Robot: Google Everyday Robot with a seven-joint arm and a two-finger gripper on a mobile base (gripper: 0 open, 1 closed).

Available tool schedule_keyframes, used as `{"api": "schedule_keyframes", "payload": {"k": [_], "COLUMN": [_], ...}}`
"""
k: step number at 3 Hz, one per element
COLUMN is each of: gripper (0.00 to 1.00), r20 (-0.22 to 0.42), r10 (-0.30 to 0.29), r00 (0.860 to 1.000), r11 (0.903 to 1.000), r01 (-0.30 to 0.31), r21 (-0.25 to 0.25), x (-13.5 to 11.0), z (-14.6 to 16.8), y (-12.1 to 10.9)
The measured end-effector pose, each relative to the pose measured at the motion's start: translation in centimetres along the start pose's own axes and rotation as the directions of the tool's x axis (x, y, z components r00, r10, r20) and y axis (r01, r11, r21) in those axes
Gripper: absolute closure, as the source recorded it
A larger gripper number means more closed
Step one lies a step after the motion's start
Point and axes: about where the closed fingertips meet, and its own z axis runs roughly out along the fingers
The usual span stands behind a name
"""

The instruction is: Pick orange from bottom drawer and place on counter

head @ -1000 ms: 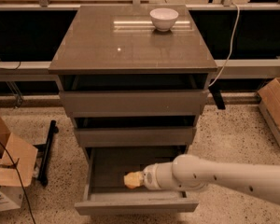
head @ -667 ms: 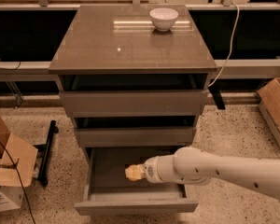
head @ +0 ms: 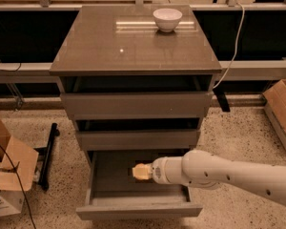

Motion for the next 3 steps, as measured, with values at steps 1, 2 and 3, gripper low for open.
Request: {"api": "schedule_keyframes", "payload": {"k": [1, 2, 3], "gripper": [1.00, 1.00, 1.00], "r20": [0.093, 0.141, 0.156], "r10": [-0.051, -0.119, -0.206], "r00": [0.994, 0.983, 0.966], "r11": [0.9986, 0.9929, 0.9784], "r01": [0.050, 0.118, 0.201], "r21": [0.018, 0.014, 0.048], "x": [-4.4, -8.2, -13.9], "z": [-3.9, -8.2, -13.8], "y": [-1.8, -2.3, -1.4]}}
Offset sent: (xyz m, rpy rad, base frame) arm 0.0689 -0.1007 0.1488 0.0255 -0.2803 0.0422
